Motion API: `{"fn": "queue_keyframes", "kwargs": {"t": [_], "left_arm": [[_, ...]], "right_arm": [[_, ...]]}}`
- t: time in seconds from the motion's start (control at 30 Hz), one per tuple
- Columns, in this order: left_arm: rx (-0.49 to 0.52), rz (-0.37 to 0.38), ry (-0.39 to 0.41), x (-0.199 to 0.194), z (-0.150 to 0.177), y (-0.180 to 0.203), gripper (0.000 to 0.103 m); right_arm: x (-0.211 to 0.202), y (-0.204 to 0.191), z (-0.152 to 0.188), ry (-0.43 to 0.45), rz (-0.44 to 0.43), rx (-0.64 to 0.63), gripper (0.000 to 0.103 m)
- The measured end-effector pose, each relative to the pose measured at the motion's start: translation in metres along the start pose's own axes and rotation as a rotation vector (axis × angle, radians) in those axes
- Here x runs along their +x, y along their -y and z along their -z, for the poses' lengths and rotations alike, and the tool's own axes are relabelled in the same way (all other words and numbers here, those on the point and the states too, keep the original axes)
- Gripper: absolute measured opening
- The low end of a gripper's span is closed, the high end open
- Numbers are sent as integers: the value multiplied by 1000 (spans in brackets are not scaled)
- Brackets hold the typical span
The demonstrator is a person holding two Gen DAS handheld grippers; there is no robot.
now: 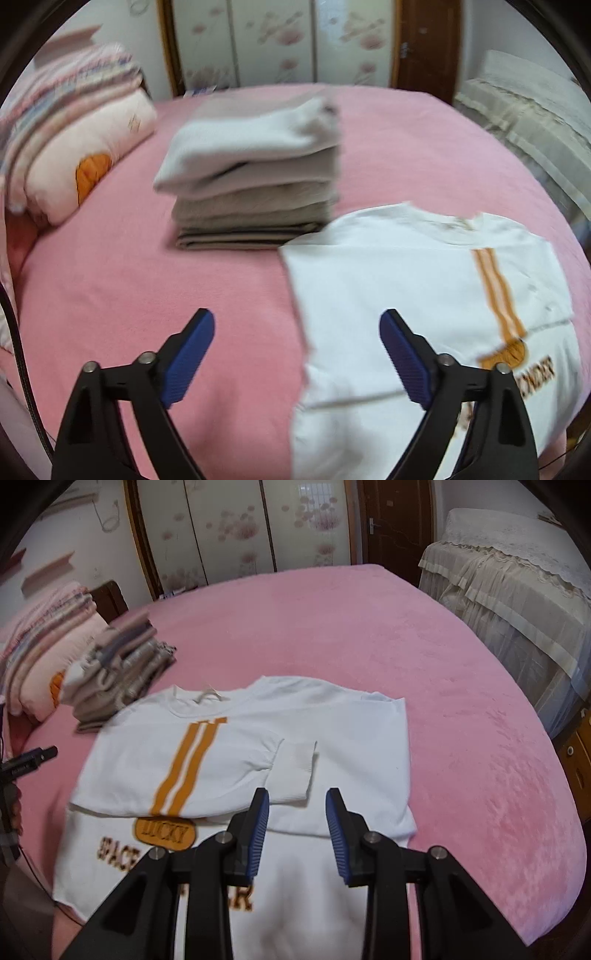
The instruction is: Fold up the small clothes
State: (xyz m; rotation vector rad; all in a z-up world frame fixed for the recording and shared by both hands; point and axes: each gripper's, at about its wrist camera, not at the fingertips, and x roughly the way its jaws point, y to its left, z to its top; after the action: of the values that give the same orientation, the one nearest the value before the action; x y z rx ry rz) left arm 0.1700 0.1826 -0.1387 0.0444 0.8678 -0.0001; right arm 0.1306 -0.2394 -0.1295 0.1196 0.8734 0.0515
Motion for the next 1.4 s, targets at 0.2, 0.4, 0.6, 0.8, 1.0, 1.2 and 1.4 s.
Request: {"fn": "queue_keyframes", "kwargs": {"t": [0.2, 0.4, 0.6, 0.8, 1.0, 1.2, 1.4], "left_arm": [[34, 53, 15, -44, 15, 68, 96], [8, 117, 16, -86, 37, 109, 96], [-32, 113, 8, -104, 56, 121, 96], [-83, 81, -38, -99, 84, 109, 96], [-105, 17, -98, -87, 117, 88, 96], [-115, -14, -147, -78, 141, 66, 96], [-188, 23, -223, -53, 167, 38, 96]], "right_arm": [[-46, -8, 15, 58, 8, -9, 32], [-76, -19, 35, 84, -32, -23, 32], [-88, -29, 56, 89, -59, -24, 32], [-81, -28, 85, 43, -55, -25, 32], [-78, -15, 109, 0, -36, 6, 32], [-76, 8, 130, -39, -5, 25, 32], [-57, 39, 154, -131, 6, 48, 32]]}}
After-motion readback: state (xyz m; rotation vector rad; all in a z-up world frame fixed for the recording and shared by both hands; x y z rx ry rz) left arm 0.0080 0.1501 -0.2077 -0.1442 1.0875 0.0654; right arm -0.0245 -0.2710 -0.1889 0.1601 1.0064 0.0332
